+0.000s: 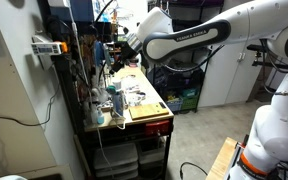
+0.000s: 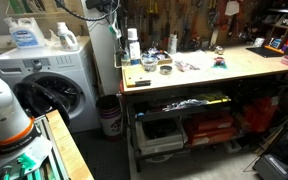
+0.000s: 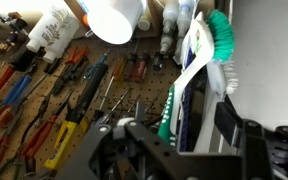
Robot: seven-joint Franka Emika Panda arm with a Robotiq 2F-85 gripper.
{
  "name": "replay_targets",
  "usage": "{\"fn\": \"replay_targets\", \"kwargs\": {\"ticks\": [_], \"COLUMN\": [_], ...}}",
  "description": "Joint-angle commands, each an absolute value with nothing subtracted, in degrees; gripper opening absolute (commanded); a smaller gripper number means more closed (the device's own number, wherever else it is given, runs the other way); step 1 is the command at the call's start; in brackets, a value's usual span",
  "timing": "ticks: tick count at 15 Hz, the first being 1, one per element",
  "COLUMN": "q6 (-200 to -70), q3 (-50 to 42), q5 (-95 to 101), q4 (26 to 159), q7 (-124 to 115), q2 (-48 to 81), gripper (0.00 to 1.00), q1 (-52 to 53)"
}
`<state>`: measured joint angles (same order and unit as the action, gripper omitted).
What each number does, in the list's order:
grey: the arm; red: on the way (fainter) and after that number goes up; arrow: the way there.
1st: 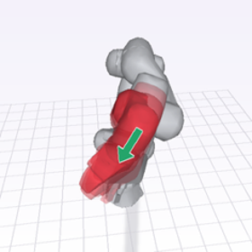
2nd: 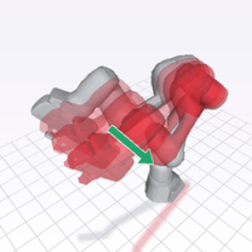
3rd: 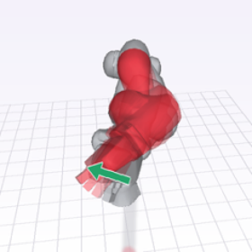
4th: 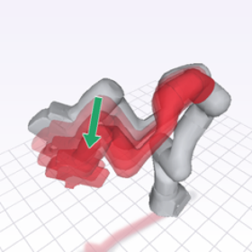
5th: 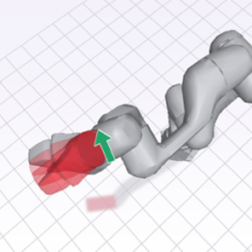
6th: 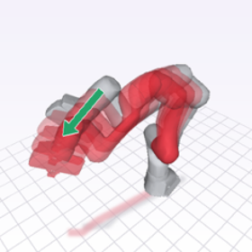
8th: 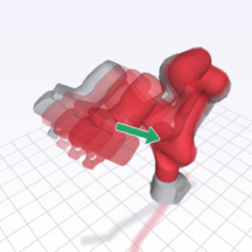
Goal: Remove the white and green brush from the wall tools hanger and put it on board on the counter top
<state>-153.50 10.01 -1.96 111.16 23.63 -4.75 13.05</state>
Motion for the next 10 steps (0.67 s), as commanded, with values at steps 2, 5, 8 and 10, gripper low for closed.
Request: {"fn": "replay_targets", "kwargs": {"ticks": [2, 5, 8, 10], "q6": [-155.4, -155.5, -155.7, -155.7], "q3": [9.8, 9.9, 10.0, 10.0], "q5": [-6.1, -9.2, -11.4, -12.7], "q4": [109.5, 108.7, 108.4, 108.2], "q7": [24.9, 26.1, 27.0, 27.6], "q2": [-2.8, -2.1, -1.7, -1.6], "gripper": [0.64, 0.59, 0.62, 0.55], "q1": [13.4, 13.6, 13.4, 13.4]}}
